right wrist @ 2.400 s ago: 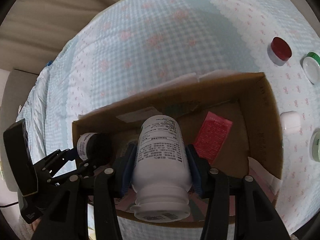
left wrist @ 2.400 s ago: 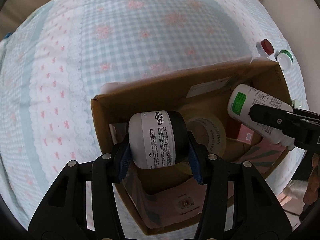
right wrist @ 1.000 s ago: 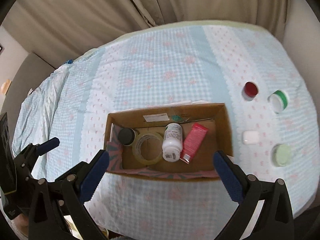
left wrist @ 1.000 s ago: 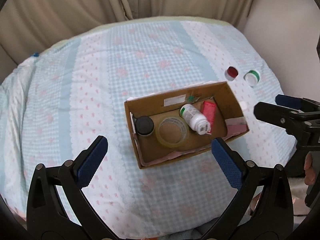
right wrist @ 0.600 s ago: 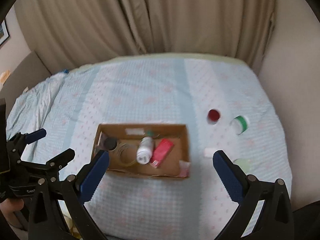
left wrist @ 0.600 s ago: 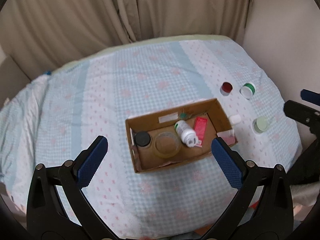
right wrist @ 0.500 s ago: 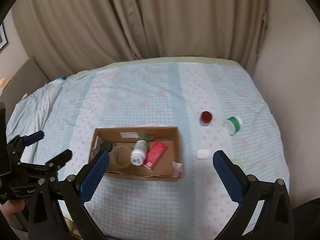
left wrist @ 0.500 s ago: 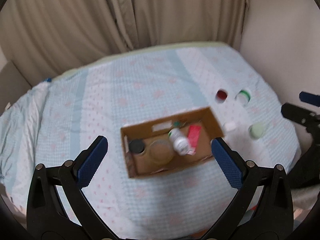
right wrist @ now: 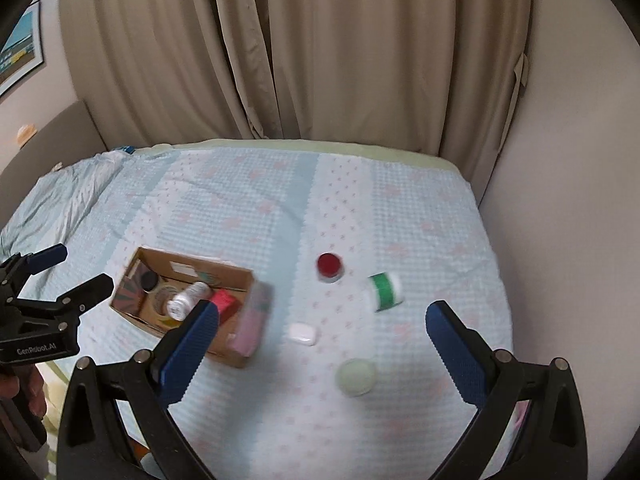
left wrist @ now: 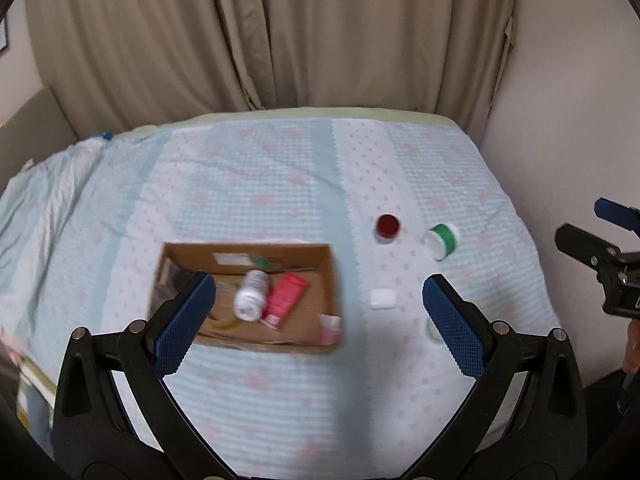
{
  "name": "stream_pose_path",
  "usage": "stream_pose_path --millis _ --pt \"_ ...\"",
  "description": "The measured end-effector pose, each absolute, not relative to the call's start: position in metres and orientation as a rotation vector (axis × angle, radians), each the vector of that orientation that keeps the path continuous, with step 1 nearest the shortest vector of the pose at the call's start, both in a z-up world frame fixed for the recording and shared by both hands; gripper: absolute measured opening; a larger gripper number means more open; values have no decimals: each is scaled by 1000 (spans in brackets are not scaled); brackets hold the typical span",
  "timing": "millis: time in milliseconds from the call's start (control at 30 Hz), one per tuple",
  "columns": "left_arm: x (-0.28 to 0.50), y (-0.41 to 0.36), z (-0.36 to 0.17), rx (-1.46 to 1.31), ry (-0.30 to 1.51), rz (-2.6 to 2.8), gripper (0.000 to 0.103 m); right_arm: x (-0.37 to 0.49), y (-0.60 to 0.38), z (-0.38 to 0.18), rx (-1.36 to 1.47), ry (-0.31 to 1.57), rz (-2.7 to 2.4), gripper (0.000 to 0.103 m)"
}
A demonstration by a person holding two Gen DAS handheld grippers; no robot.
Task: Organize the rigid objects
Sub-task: 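Lift both tools out of the box toward the remaining items, then grasp the white earbud case with left tool while right tool grasps the green-labelled jar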
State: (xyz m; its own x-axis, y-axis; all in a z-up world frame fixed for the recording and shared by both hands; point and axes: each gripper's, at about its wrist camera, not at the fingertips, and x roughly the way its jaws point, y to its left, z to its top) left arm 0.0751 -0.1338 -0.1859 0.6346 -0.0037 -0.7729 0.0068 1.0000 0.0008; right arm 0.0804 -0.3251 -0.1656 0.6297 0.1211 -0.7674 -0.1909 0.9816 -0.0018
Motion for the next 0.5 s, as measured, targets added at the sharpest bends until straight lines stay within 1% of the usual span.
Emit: stream_pose_path --millis 100,267,500 --pt "77 -165 -193 -9 891 21 103 91 -351 -167 -79 876 209 103" --pt "85 -194 -216 -14 895 64 103 113 -373 -177 -86 878 241 103" --pt "106 -226 -269 -1 946 67 103 147 -392 -212 -62 925 238 103"
